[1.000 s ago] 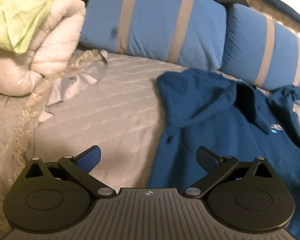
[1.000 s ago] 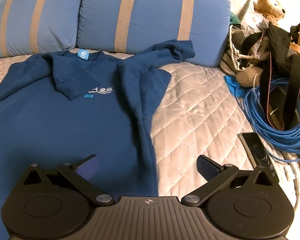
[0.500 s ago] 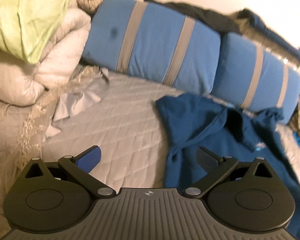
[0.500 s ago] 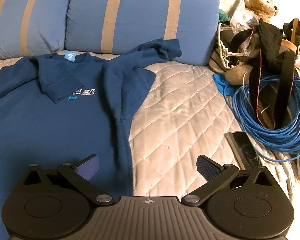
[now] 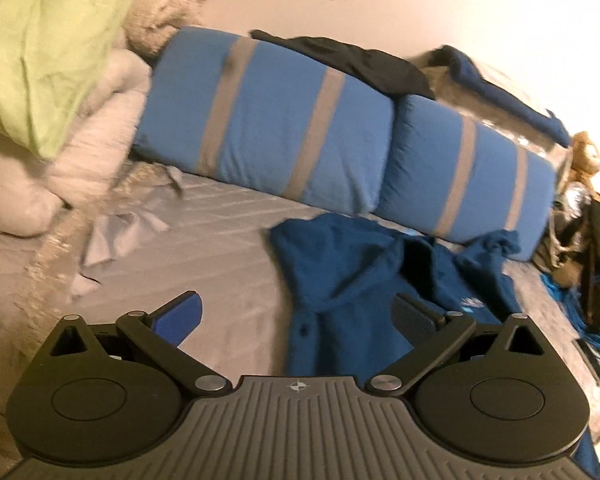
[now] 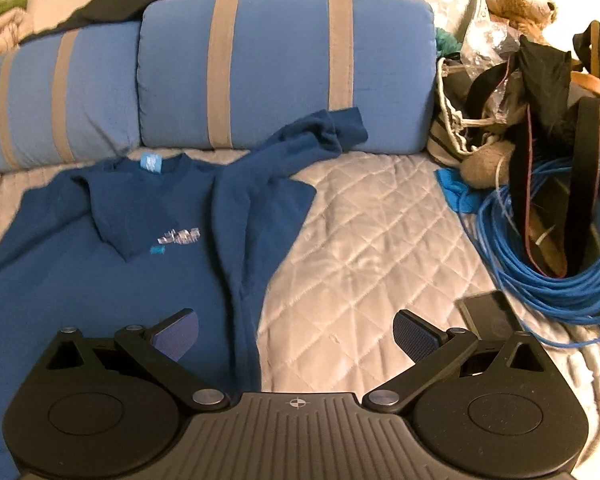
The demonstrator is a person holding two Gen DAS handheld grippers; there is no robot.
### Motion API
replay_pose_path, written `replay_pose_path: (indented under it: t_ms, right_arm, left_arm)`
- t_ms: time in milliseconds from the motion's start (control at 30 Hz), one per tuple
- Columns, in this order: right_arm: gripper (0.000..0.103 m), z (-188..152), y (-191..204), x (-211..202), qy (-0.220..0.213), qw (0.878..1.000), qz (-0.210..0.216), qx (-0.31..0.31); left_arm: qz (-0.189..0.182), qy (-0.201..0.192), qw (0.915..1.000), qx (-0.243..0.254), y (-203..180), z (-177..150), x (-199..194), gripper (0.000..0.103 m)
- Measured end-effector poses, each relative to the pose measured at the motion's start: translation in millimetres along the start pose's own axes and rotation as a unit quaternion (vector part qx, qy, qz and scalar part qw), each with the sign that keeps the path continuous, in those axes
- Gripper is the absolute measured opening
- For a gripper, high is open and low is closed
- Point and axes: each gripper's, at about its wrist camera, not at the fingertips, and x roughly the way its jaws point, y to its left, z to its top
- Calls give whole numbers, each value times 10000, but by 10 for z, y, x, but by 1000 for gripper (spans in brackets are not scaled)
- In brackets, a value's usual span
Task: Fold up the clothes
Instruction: 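Move both grippers over the dark blue sweatshirt lying on the bed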
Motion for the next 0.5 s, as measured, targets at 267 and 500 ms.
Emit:
replay_pose_path:
  t_ms: [267,500]
  right_arm:
    - [103,153,-163,234,-201,9982,401,400]
    - [98,194,-245,490,-287,9952,612,706]
  left_arm:
    - [-138,-56,9999,89,-295,-356,143,103]
    - [-170,-35,9997,148,-454,-546,300,103]
